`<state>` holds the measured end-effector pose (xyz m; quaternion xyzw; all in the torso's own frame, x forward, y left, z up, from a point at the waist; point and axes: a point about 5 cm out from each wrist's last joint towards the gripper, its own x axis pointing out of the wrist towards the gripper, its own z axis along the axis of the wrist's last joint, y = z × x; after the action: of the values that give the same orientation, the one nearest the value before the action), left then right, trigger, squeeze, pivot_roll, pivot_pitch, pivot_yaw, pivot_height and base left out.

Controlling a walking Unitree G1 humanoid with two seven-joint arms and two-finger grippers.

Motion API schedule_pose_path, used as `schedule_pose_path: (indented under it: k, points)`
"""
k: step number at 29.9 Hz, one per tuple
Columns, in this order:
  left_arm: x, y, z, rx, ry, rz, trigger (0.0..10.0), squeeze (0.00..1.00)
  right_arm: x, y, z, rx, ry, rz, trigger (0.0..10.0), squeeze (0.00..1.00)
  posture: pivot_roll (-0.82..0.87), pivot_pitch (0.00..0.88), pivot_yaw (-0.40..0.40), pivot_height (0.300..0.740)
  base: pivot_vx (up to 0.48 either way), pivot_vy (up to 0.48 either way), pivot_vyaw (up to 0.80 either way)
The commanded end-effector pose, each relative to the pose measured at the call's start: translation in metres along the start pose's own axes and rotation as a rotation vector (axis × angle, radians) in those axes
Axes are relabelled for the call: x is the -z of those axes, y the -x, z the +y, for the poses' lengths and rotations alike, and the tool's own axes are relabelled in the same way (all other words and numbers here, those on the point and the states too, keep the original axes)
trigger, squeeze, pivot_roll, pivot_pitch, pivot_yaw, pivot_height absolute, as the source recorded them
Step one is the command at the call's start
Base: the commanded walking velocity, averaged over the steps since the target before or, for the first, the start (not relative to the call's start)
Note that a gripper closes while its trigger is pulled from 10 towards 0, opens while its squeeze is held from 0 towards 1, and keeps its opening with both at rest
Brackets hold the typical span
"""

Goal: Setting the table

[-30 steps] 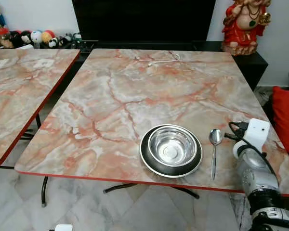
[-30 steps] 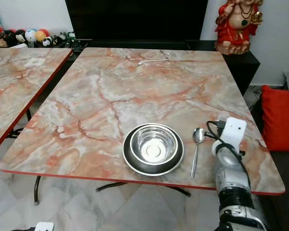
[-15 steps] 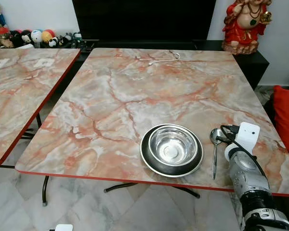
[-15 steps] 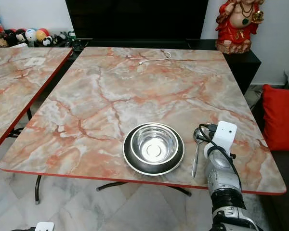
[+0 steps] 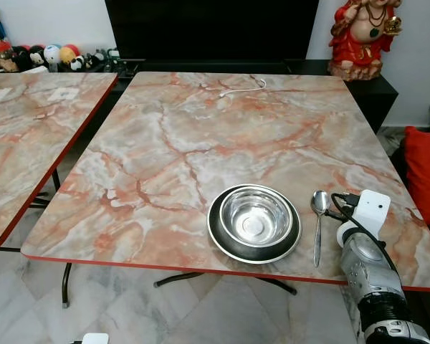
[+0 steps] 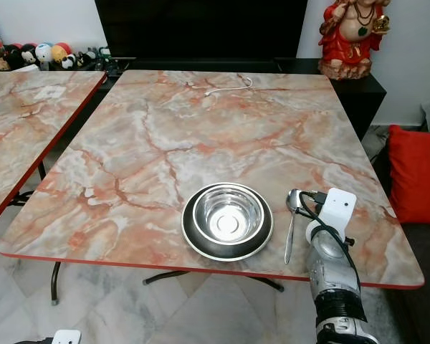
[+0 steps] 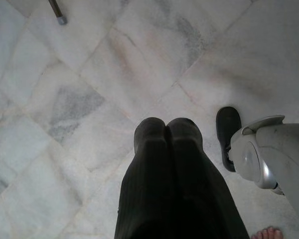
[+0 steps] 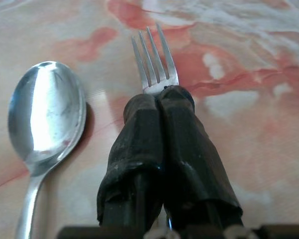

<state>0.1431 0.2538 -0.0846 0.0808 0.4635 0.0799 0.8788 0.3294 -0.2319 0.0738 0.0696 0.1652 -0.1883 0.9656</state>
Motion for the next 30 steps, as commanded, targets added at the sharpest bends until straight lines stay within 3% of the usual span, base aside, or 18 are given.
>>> schedule_pose_path:
  k: [1, 29, 30]
  points:
    - [0.006, 0.001, 0.0, 0.0, 0.006, 0.029, 10.0, 0.0, -0.003, 0.001, 0.003, -0.009, -0.012, -0.006, 10.0, 0.0, -0.03, 0.033, 0.018, 0.74, 0.0, 0.0, 0.0]
    - [0.006, 0.001, 0.001, -0.004, 0.006, 0.026, 10.0, 0.0, 0.002, 0.002, 0.013, -0.036, -0.009, 0.012, 10.0, 0.0, -0.02, 0.032, 0.016, 0.74, 0.0, 0.0, 0.0]
    - [0.006, 0.001, 0.001, -0.004, 0.006, 0.027, 10.0, 0.0, 0.002, 0.002, 0.013, -0.036, -0.008, 0.012, 10.0, 0.12, -0.02, 0.032, 0.016, 0.74, 0.0, 0.0, 0.0]
